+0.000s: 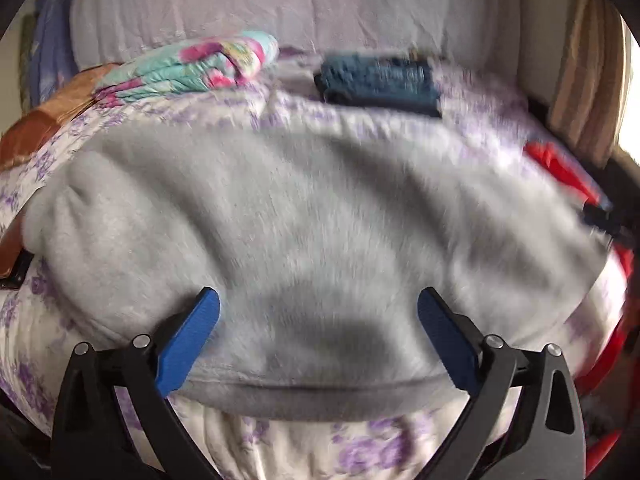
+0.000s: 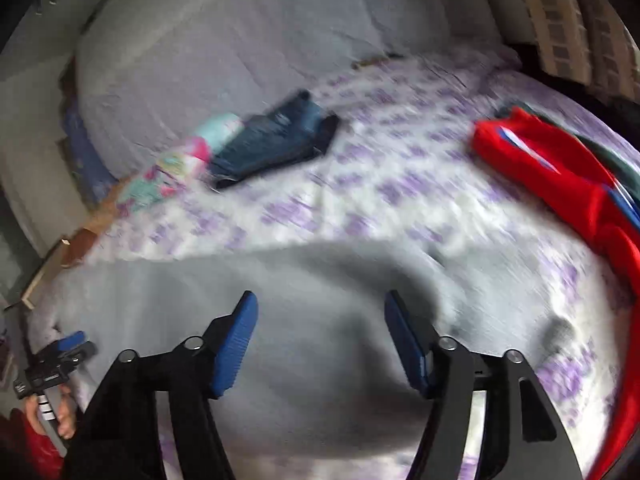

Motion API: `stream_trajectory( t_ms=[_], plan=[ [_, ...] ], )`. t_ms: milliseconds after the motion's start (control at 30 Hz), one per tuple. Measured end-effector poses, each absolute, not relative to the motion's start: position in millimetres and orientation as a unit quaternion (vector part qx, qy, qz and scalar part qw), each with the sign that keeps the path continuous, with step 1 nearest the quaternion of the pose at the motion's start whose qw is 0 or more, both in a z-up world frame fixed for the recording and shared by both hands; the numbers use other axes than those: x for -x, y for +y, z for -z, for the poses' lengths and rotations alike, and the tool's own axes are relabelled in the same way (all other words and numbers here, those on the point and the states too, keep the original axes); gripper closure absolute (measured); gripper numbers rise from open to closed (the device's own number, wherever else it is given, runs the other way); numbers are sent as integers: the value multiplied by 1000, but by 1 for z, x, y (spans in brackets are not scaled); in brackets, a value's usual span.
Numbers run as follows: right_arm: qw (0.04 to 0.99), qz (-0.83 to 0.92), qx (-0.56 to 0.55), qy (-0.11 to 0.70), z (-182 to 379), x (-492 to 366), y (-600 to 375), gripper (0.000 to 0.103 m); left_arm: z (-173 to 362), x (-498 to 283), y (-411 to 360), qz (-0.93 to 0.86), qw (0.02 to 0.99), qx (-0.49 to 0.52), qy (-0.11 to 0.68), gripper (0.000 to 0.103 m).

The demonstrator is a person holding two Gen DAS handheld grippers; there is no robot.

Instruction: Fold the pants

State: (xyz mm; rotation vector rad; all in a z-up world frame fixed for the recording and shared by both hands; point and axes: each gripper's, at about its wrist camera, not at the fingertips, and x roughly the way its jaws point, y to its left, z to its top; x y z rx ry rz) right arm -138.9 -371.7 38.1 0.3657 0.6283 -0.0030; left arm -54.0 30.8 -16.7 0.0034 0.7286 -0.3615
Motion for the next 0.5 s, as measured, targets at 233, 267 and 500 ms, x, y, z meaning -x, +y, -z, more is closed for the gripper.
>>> stream_trajectory(
  t_ms=[233, 267, 500],
  plan=[
    [952, -96, -76, 281, -82, 85, -264, 3, -39, 22, 18, 153, 940, -11, 304, 5],
    [950, -106, -72, 284, -78, 80, -256, 3, -32, 8, 20, 144, 937, -7, 318, 5],
    [900, -117, -28, 419, -3, 29, -234, 3, 34, -17, 17, 92, 928, -58, 355, 5]
  ],
)
